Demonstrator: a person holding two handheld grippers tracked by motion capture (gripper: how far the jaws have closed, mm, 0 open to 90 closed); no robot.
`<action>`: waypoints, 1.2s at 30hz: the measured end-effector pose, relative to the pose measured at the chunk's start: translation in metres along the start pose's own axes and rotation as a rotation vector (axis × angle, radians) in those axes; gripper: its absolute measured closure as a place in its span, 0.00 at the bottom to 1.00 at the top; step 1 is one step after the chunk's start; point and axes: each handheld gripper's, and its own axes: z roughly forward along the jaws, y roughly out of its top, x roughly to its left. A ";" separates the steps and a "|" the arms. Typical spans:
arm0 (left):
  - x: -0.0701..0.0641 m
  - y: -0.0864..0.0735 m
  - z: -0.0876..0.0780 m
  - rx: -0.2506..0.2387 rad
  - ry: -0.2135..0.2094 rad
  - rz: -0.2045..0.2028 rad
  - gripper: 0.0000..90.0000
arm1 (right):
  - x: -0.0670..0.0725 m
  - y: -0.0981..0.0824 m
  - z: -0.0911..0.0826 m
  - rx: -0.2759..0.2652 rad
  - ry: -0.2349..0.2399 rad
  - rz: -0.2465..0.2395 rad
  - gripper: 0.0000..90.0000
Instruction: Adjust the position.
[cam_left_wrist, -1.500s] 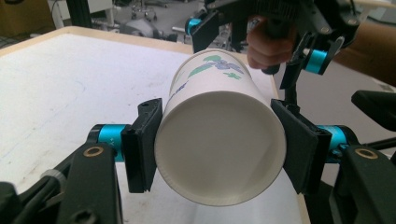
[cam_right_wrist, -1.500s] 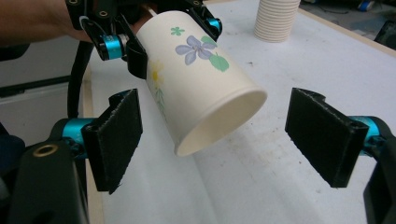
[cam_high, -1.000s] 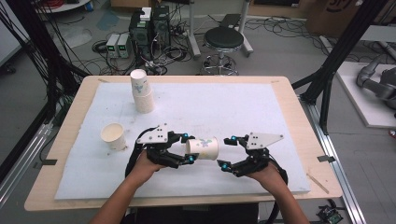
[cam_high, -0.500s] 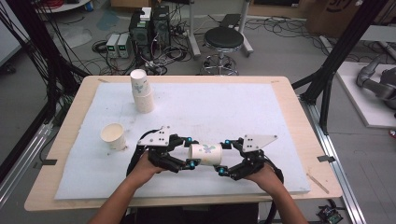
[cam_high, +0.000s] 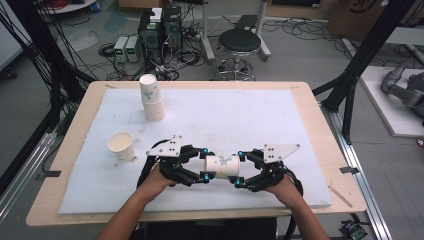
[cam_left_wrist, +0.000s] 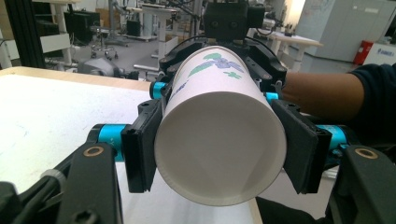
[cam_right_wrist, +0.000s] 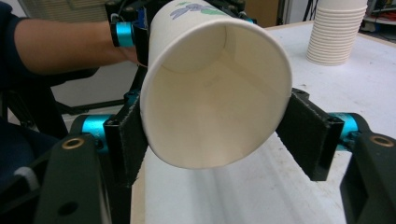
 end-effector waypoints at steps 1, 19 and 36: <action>0.000 -0.001 0.000 -0.001 -0.002 -0.001 0.41 | 0.000 0.000 0.000 -0.001 0.001 0.001 0.34; -0.006 0.009 -0.002 0.185 0.110 0.012 0.17 | -0.004 0.012 -0.005 0.094 0.020 0.062 0.39; -0.007 0.024 -0.007 0.379 0.129 0.080 0.17 | -0.004 0.043 0.006 0.312 -0.024 -0.018 0.40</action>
